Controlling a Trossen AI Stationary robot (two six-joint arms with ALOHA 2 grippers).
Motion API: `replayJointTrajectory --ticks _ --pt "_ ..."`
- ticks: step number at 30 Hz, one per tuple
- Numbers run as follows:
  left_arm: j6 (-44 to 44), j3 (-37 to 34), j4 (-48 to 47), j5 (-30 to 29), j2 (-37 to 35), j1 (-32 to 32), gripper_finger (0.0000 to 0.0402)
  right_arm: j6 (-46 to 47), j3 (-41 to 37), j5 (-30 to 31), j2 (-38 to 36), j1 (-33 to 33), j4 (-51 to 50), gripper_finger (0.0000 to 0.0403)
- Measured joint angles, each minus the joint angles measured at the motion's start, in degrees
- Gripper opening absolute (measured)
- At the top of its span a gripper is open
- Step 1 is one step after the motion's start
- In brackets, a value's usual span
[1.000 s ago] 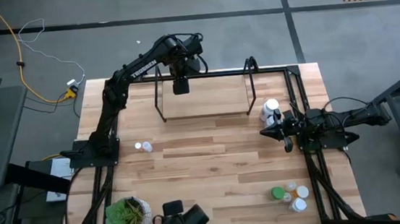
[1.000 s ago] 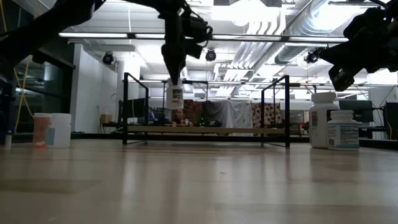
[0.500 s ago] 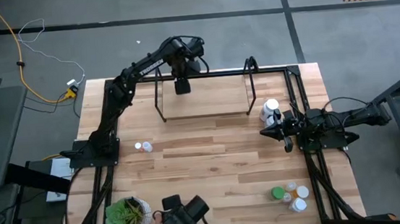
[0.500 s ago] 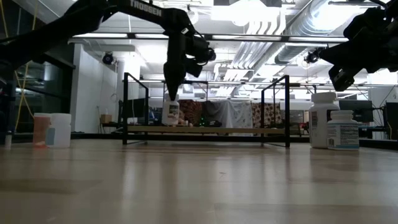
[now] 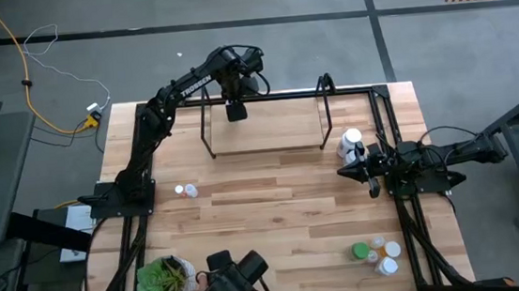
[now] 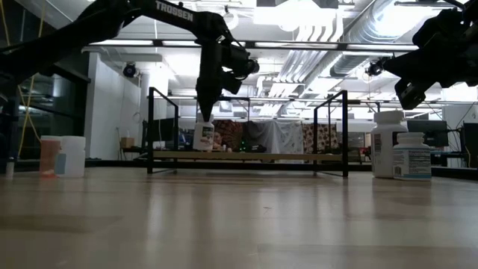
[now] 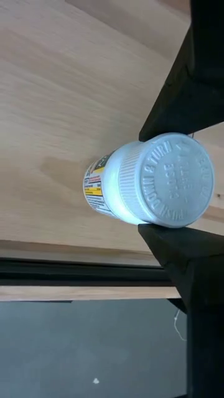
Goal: Pick and place medicine bottles onto shelf by color
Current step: Put the white pill bottle on the shelf
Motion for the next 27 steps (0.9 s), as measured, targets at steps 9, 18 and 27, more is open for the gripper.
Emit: replayJointTrajectory --ticks 9,18,27 --pt "-0.02 0.0 0.02 -0.3 0.0 -0.11 0.0217 0.0 -0.01 0.01 0.01 0.01 0.0 0.0" --pt "-2.69 0.0 0.02 -0.46 0.0 -0.15 0.0248 0.0 -0.01 0.0 0.0 0.01 0.01 0.0" --pt "-5.4 0.83 0.02 -0.45 -1.22 -0.24 0.0307 0.0 0.0 0.0 -0.01 0.01 0.0 0.0"
